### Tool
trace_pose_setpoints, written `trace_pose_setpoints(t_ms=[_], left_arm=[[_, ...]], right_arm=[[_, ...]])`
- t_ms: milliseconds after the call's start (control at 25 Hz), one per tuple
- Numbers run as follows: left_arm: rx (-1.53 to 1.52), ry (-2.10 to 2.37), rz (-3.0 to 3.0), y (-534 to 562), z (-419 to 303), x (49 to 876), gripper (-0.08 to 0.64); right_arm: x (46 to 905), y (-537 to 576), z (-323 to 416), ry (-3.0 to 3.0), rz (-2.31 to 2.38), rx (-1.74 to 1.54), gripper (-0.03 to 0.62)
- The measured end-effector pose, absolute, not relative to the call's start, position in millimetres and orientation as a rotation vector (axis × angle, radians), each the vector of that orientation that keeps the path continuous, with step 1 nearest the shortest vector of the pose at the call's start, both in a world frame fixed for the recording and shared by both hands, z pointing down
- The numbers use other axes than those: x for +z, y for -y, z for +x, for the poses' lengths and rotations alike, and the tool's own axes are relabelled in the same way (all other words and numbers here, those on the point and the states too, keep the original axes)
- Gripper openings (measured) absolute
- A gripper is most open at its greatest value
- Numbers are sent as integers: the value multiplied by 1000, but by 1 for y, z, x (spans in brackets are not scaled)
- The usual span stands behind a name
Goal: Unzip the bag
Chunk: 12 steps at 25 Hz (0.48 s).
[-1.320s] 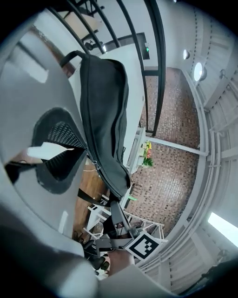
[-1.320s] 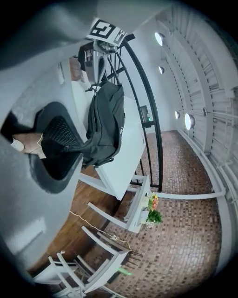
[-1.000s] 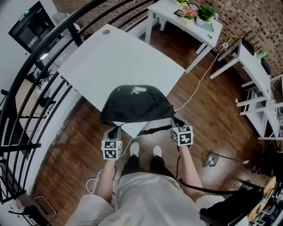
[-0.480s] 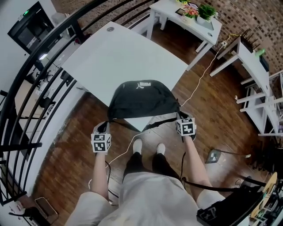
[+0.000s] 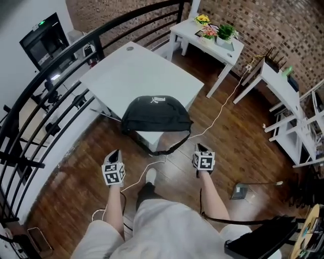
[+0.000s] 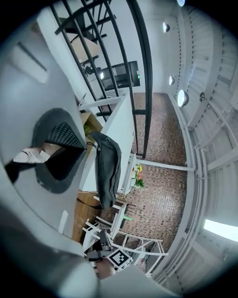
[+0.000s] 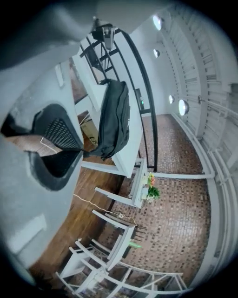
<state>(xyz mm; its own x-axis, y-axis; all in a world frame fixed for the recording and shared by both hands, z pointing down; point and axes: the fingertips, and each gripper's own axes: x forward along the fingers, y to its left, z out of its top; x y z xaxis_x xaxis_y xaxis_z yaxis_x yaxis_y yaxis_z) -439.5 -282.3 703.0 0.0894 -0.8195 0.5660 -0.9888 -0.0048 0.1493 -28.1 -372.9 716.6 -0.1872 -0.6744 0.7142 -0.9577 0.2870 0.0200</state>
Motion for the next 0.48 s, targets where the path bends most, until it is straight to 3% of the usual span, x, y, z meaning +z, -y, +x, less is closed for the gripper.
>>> trace_pose_setpoints(t_ms=[240,480], left_arm=[[347,1838,2010,174,-322,645,18],[214,1834,2246,98,-196,532,18]], right_arm=[[648,237,-11,2288,1428,481,-8],[549,138,14,2540,1407,421,-8]])
